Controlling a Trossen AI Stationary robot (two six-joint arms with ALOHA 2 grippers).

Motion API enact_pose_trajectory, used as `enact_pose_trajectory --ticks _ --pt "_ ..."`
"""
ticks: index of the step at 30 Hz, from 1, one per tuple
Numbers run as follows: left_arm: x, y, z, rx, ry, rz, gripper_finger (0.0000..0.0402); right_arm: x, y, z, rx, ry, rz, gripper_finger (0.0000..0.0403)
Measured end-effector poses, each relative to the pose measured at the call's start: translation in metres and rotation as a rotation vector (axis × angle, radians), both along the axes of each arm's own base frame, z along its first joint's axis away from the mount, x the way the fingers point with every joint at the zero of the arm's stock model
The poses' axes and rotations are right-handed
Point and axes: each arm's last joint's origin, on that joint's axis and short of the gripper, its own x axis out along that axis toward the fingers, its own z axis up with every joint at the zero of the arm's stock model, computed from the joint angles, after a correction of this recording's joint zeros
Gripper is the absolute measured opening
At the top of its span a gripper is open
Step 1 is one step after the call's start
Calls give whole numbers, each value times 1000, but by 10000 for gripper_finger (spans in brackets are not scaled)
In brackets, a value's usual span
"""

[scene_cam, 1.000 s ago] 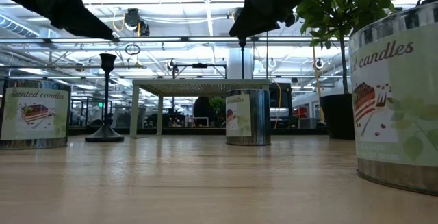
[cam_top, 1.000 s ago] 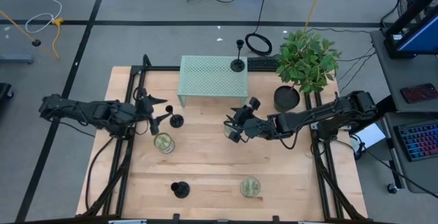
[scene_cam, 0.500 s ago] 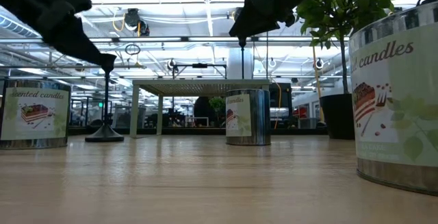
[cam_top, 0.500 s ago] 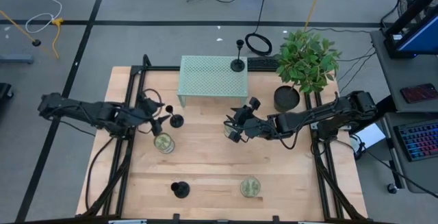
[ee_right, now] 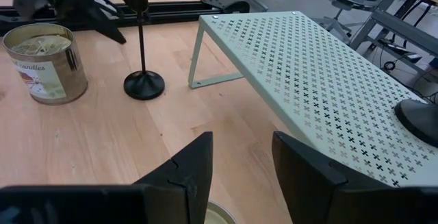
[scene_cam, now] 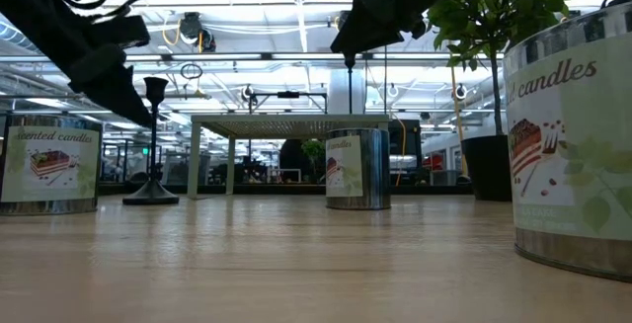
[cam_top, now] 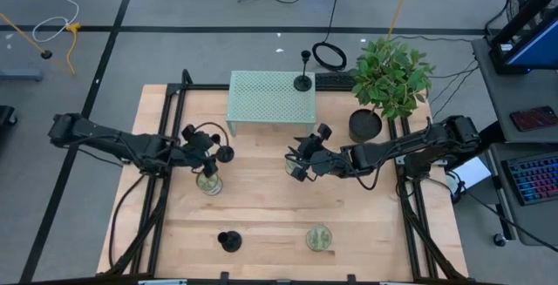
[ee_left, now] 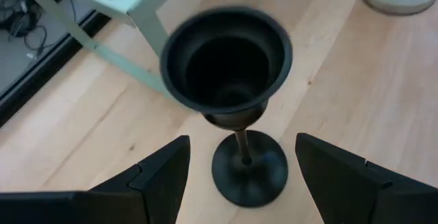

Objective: Pick & Place candle stick holders
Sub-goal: Put the top black candle holder on the shelf

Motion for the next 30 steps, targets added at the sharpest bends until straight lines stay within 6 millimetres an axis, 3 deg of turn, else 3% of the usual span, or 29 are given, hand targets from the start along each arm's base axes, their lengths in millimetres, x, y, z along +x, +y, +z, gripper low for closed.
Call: enact_pose_trajectory --ticks 16,30 --pt "28 -3 -19 77 29 37 263 0 0 0 0 0 0 146" --pt "29 7 -21 75 48 94 67 0 0 0 0 0 0 146"
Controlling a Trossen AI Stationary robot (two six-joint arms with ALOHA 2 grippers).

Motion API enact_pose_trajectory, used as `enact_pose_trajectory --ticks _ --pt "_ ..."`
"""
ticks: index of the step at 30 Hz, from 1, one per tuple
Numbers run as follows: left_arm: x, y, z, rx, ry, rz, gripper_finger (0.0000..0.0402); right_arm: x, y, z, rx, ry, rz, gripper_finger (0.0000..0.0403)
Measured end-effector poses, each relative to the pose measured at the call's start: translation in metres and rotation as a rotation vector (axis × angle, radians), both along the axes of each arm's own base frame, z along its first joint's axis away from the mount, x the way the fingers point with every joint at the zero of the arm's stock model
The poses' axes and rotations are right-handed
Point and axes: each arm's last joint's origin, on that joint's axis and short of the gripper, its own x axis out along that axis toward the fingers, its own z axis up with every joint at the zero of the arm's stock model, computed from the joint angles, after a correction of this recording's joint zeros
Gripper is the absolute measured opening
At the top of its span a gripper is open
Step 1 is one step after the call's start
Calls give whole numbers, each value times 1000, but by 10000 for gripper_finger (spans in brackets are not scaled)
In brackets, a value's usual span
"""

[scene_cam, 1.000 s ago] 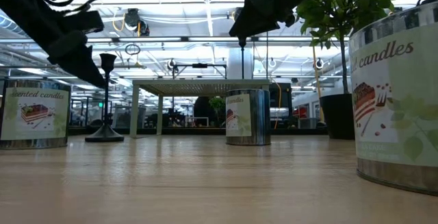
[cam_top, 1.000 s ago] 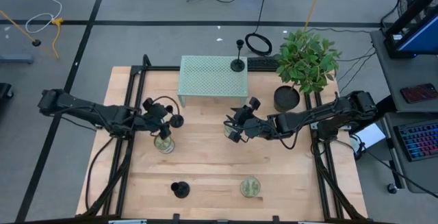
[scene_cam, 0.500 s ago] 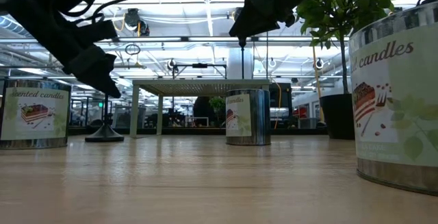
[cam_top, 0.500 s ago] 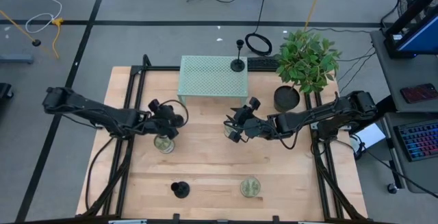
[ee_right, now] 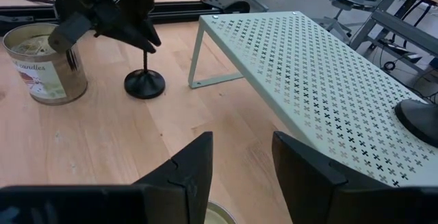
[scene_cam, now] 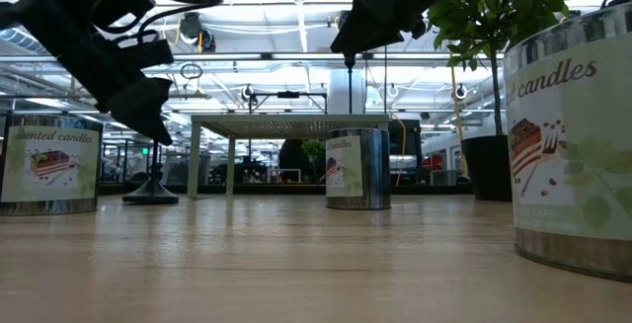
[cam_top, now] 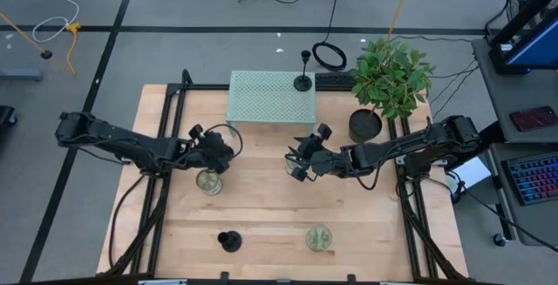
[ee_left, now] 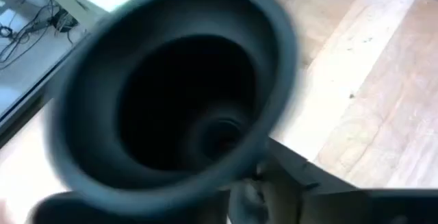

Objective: Pick & Place candle stick holders
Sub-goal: Put the top black candle holder on the shelf

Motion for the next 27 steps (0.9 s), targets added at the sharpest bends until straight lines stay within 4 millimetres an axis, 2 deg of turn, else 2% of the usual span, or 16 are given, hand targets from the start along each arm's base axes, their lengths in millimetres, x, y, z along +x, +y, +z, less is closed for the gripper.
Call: enact_pose_trajectory --ticks 4,10,15,27 --pt "1 3 1 -5 -10 15 16 0 0 0 0 0 0 146" --pt "1 2 1 -21 -24 22 27 0 0 0 0 0 0 146" --pt "-1 -5 6 -91 -56 -42 13 0 0 0 0 0 0 146" --pt "2 -26 69 -142 -333 -234 14 0 0 0 0 0 0 146"
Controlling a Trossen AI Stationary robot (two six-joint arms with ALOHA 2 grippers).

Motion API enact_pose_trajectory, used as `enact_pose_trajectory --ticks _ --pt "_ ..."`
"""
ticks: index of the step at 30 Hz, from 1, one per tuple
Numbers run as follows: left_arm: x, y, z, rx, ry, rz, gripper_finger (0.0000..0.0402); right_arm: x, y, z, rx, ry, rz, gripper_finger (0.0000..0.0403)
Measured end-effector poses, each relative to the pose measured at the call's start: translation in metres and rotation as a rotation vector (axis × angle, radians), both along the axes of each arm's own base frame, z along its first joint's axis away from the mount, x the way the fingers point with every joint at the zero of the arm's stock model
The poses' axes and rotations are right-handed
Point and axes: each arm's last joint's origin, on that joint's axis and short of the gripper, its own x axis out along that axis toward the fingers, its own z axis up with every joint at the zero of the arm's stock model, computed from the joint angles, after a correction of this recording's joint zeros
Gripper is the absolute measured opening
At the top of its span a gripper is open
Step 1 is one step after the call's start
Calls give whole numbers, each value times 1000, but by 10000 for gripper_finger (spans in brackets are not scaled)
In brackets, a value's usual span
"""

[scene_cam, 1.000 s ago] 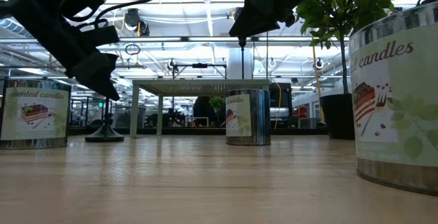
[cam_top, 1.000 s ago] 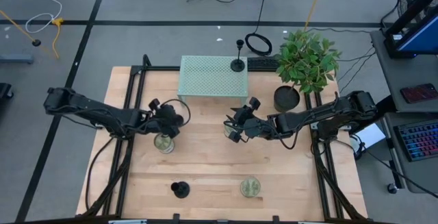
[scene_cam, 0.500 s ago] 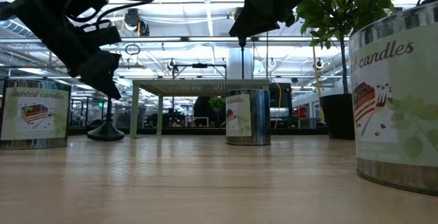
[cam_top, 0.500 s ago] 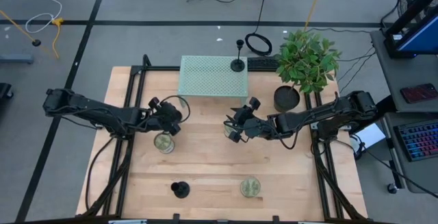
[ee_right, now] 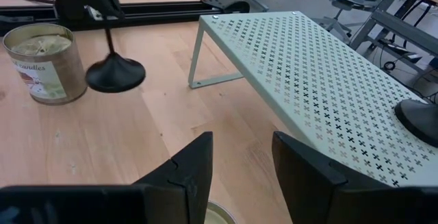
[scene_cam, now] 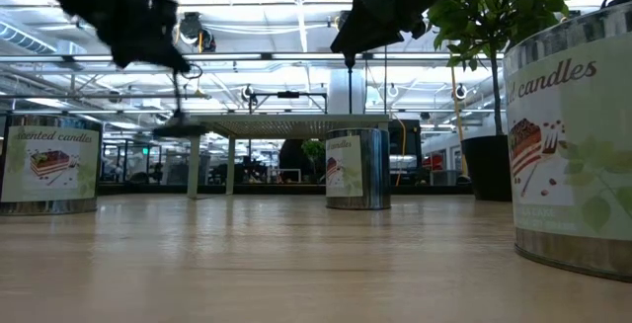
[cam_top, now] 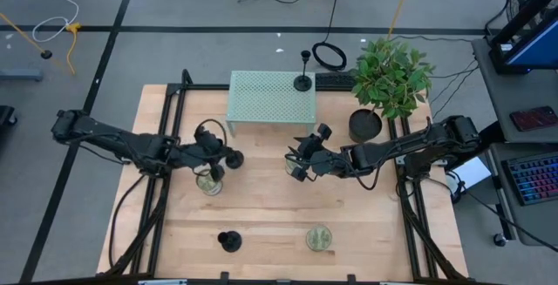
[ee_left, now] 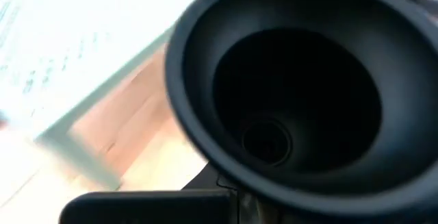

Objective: Pick & Place candle stick holders
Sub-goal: Put the top black candle holder on the shelf

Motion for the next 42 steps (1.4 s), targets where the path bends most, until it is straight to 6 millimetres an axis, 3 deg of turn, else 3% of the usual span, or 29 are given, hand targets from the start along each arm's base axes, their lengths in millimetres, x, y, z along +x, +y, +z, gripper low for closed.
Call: enact_pose_trajectory --ticks 8,16,25,30,37,42 --pt "23 -3 45 141 -149 -109 13 0 1 -1 46 0 21 146" --pt "57 27 90 224 -164 -159 13 -1 8 -8 253 58 199 145" --pt "97 98 113 239 -59 -70 14 -2 10 -9 279 69 215 145" --pt "112 147 109 198 3 -52 15 -1 10 -12 277 81 213 145" --pt "116 209 100 122 36 4 15 -1 10 -12 274 78 215 145" --pt "111 237 91 140 78 -4 16 -1 10 -13 274 81 215 145"
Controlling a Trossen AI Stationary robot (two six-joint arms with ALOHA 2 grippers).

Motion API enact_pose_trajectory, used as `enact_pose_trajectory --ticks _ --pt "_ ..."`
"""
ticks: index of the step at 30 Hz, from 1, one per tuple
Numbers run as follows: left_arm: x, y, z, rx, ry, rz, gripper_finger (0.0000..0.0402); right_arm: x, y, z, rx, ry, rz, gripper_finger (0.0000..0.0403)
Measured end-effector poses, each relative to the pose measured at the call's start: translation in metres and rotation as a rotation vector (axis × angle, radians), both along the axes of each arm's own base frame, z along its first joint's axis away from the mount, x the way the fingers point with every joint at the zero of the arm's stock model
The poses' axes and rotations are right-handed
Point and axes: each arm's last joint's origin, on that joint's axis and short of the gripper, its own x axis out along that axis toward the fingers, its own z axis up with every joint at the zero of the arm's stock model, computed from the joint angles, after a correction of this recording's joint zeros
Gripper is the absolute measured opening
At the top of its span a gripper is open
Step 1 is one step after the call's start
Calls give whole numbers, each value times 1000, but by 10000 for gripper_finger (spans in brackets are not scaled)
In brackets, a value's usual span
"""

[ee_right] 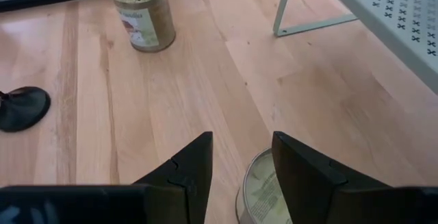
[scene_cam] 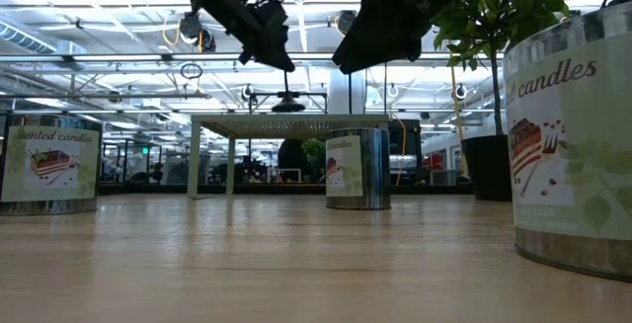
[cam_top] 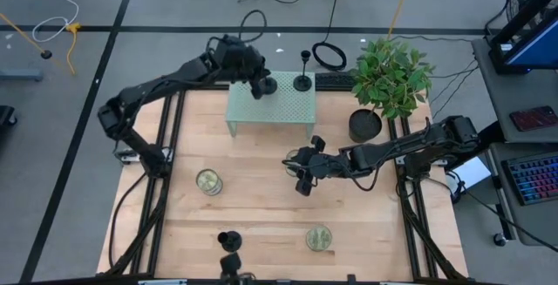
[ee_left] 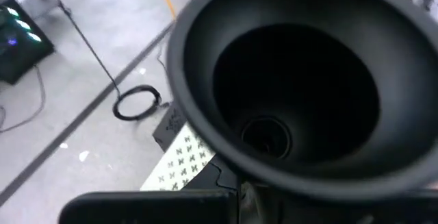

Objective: Pick & Place candle stick holders
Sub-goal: Put the top black candle holder on the shelf

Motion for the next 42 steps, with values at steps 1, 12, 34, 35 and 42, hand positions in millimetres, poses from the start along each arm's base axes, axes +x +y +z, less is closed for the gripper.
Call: enact_pose_trajectory --ticks 1,12,34,35,42 --pt "-2 4 -2 -9 5 -4 16 0 0 -1 1 -3 0 145" --pt "-6 30 -12 -13 -27 4 16 -15 -3 -46 18 -82 1 145" --pt "2 37 -29 -46 7 41 17 -29 -6 -66 0 -236 30 146" --pt "2 37 -29 -40 7 45 17 -29 -6 -66 -4 -237 33 146" --pt "2 37 -29 -32 8 49 25 -29 -6 -66 -22 -236 43 146"
